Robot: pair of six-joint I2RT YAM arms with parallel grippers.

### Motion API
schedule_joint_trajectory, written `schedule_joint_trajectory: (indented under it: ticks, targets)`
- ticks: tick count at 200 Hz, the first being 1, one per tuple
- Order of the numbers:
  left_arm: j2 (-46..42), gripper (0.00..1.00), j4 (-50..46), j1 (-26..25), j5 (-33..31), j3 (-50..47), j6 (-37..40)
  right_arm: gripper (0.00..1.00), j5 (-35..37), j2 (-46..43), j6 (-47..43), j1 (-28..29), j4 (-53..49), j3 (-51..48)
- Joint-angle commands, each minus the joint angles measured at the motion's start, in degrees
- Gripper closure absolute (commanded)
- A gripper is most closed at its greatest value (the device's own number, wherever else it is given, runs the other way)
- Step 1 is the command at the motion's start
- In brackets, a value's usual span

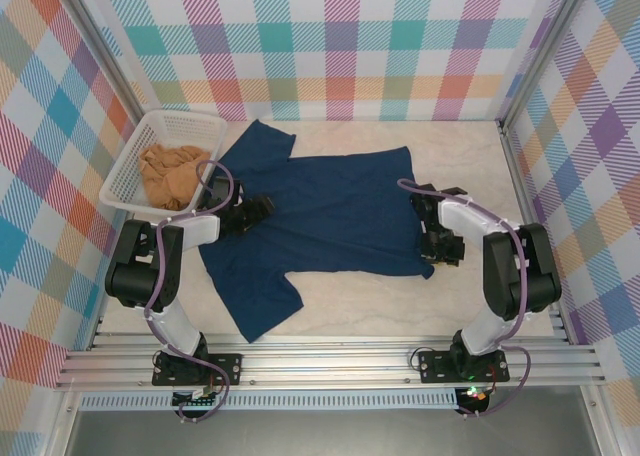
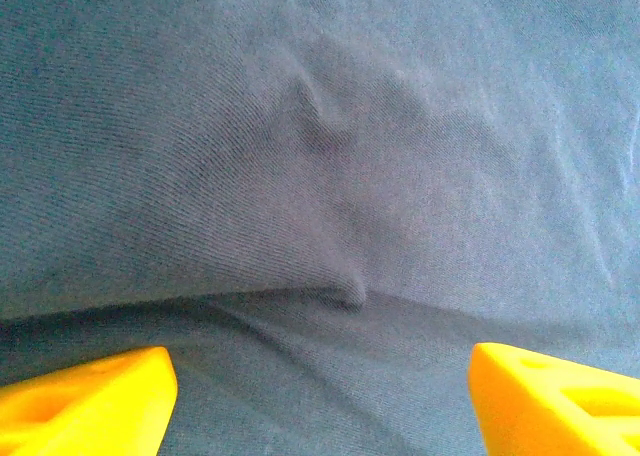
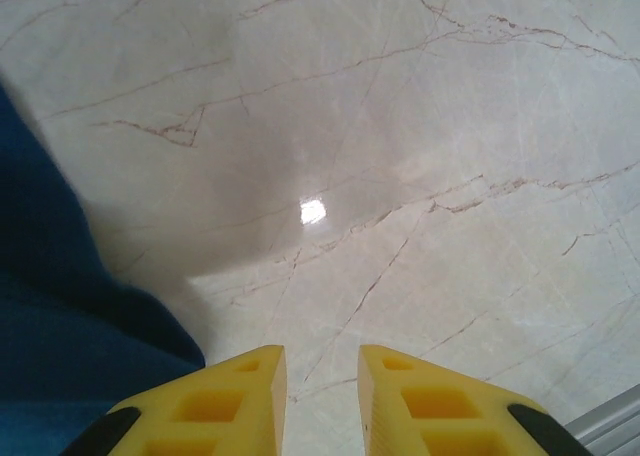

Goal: Fold the inside-out t-shirt

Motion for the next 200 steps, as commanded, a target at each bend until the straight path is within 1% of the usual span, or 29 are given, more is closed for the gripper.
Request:
schedule_joint_trajectory:
  ticks: [1, 23, 34, 46, 65, 95, 124, 144, 176, 200]
  targets:
    - [4.1, 0.21, -6.8, 1.1, -1.1, -3.3, 0.8, 0.73, -3.0, -4.1, -0.5, 1.9, -1.5, -1.1]
    - [4.4, 0.21, -7.0, 1.1, -1.1, -3.1, 0.8, 0.67, -9.8, -6.6, 2.1, 4.5, 1.2, -3.6]
    - [4.4, 0.21, -7.0, 1.1, -1.0, -3.1, 0.7, 0.65, -11.2, -7.2, 3.4, 4.6, 2.9, -5.7]
    - [4.5, 0.21, -6.9, 1.1, -1.0, -3.1, 0.7, 0.63, -11.1, -7.2, 4.3, 4.4, 3.7, -7.2]
    - [4.5, 0.21, -7.0, 1.1, -1.0, -3.0, 0.8, 0.64, -11.9, -6.9, 4.8, 3.9, 4.9, -8.4]
    - [4.4, 0.21, -7.0, 1.1, -1.0, -3.1, 0.8, 0.66, -15.8, -6.8, 4.9, 2.3, 8.5, -10.6]
    - [4.4, 0.21, -7.0, 1.1, -1.0, -3.0, 0.9, 0.66, -15.7, -5.7, 3.9, 1.5, 11.0, -11.0]
    - [4.3, 0.21, -7.0, 1.1, -1.0, -3.0, 1.0, 0.71, -16.2, -4.3, 3.2, 0.4, 11.9, -11.1]
    - [4.2, 0.21, -6.8, 1.1, -1.0, -3.2, 0.9, 0.87, -15.4, -3.7, 2.7, -1.0, 12.2, -10.9]
    - [4.2, 0.21, -6.6, 1.1, -1.0, -3.2, 0.9, 0.94, -14.2, -4.4, 2.3, -1.9, 11.6, -10.7]
